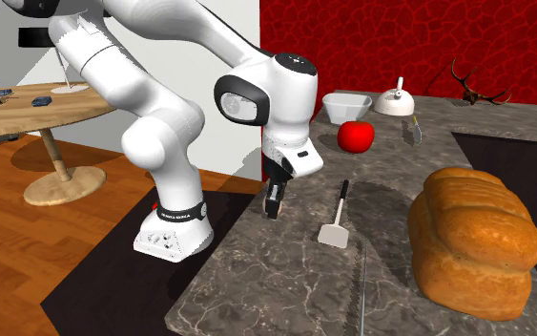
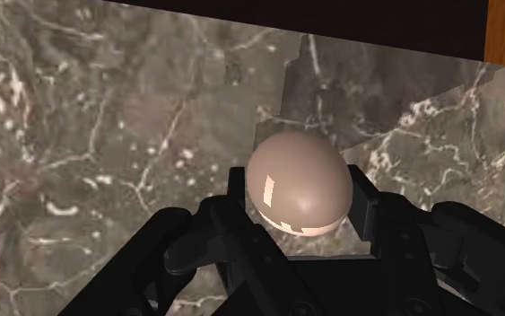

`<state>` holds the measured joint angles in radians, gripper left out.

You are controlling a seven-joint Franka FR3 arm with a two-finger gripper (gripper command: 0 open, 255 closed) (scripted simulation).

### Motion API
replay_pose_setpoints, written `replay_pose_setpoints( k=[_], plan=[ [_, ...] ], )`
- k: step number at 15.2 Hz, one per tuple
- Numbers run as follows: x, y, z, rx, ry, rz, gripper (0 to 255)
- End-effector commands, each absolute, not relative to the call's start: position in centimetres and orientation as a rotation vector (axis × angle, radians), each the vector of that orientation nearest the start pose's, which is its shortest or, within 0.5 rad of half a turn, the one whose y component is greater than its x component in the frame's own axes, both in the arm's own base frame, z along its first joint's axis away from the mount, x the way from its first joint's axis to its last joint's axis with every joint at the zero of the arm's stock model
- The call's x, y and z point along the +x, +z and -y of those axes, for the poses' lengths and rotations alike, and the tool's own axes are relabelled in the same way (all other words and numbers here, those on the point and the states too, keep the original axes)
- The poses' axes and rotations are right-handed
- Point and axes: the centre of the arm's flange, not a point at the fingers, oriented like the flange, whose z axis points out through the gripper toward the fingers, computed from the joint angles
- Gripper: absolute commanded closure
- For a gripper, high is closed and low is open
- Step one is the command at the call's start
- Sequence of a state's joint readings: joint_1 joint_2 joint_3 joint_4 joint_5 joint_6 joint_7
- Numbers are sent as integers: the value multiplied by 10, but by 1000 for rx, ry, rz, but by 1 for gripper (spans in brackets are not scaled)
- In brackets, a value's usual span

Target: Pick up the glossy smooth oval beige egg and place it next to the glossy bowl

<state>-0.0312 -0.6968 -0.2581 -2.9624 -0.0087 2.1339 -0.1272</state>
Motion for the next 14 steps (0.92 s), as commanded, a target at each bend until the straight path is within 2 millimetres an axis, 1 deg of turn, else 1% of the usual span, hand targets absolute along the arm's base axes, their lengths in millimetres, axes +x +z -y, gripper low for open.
replay_pose_setpoints(
  k=[1, 14],
  plan=[
    [274, 324, 63, -2953, 174, -127, 255],
    [274, 392, 63, -2953, 173, -127, 255]
  ],
)
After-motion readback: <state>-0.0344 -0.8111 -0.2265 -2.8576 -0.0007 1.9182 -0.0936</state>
